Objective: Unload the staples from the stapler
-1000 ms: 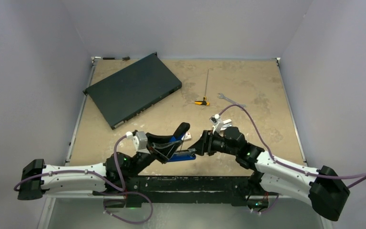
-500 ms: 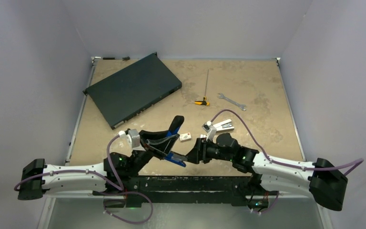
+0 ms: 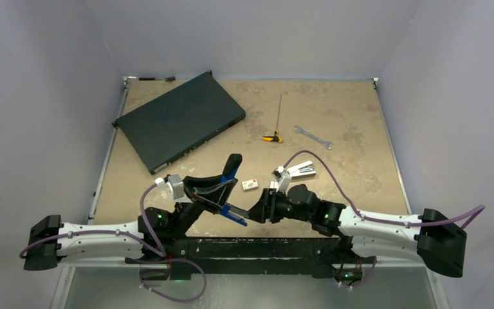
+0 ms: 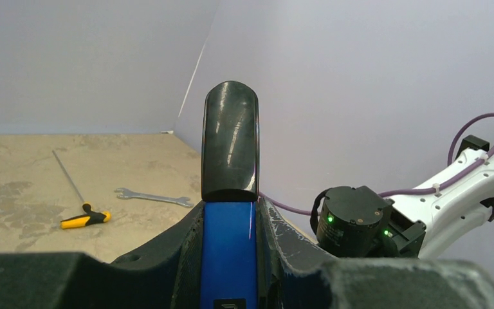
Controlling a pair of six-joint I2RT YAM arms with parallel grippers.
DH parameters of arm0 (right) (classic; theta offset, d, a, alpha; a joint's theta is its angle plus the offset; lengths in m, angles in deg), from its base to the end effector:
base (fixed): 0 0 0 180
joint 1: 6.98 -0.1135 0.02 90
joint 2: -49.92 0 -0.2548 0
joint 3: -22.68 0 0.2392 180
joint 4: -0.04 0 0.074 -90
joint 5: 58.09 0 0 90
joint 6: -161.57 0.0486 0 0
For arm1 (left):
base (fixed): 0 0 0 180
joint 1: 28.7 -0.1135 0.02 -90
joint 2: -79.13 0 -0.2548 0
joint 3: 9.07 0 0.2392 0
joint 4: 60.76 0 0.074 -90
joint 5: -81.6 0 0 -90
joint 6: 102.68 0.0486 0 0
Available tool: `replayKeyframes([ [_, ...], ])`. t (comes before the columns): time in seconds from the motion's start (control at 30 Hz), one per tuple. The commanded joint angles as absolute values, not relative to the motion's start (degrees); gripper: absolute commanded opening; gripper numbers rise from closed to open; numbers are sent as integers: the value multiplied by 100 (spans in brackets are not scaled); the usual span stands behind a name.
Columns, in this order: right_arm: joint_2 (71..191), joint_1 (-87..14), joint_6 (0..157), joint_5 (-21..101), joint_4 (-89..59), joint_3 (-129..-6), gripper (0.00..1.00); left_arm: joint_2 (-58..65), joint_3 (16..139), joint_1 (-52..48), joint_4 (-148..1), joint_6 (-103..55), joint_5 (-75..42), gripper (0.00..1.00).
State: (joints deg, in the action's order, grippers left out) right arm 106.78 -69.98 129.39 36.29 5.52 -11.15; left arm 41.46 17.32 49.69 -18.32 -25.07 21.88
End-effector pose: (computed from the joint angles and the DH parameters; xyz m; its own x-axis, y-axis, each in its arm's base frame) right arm 0.0955 0.1956 0.1963 -0.8528 0.1851 -0.4883 -0.3749 0.4339 0.8192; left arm 0.0546 -0.1441 0.2824 -0.0612 -0.6230 -0.7798 0.7637 0.4738 -0.4384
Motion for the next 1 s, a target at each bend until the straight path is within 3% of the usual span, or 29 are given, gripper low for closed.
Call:
replayKeyframes([
  [0.0,10656,-7199,13302,3284,1116,-1340,60,4126,1675,4960,-1012,-2455,2384,0],
  [0.67,12007,-8370,13419,2651,1343,-2214,60,3823,1501,4952,-334,-2314,2759,0],
  [0.97,12074,-8476,13537,1979,564,-2453,61,4456,1422,4952,-1310,-1998,2755,0],
])
